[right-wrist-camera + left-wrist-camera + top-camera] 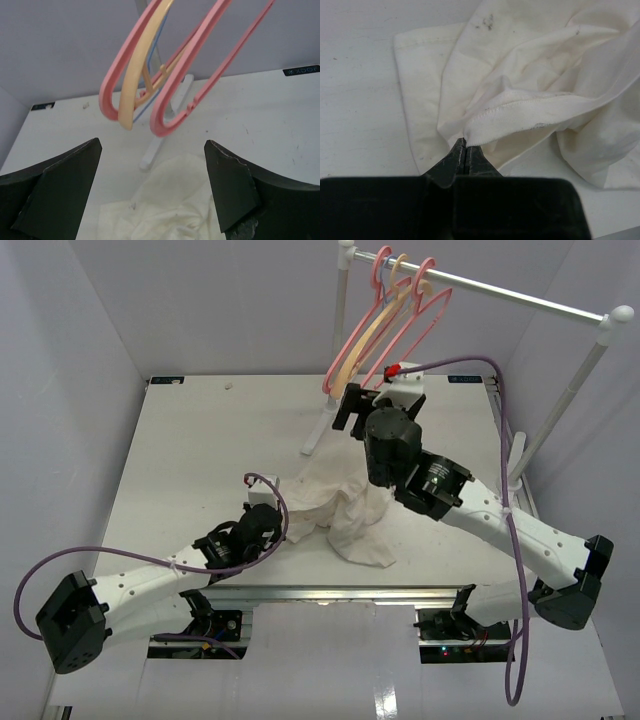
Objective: Place the t-shirt on the hanger
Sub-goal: Pick up the hanger from the clothesline.
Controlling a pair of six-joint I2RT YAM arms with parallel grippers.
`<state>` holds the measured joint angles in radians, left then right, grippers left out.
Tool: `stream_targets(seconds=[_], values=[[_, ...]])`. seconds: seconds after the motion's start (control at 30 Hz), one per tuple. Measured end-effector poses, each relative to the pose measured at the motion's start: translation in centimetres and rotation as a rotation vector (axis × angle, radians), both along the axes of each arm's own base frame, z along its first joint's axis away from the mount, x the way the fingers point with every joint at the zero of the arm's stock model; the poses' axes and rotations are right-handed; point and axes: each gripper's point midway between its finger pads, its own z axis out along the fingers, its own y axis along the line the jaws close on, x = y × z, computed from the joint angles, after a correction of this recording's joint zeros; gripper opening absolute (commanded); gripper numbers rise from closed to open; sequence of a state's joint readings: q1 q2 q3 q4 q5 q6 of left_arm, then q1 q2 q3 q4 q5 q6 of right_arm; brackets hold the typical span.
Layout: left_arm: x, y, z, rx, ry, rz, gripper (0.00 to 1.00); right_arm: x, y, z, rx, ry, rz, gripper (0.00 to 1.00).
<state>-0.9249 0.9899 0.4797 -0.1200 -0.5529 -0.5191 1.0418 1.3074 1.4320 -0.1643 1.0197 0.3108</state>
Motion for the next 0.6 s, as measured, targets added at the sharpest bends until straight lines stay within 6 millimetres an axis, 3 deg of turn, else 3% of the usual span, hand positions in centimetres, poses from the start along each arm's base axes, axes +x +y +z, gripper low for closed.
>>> stream_targets(seconds=[0.1, 0.37, 0.6], values=[[0.0, -0.1, -0.2, 0.003, -0.001, -0.006, 0.0, 2.0, -0.3, 1.8, 0.026, -0.023, -0.076, 0.89], [0.1, -0.4, -0.3, 0.008, -0.002, -0.022, 0.0, 6.1, -2.8, 2.0, 0.007, -0.022, -0.207, 0.84], [0.1, -0.5, 0.0, 0.001, -0.007, -0.026, 0.0, 8.3, -4.3, 1.5, -0.037, -0.012, -0.243, 0.83]])
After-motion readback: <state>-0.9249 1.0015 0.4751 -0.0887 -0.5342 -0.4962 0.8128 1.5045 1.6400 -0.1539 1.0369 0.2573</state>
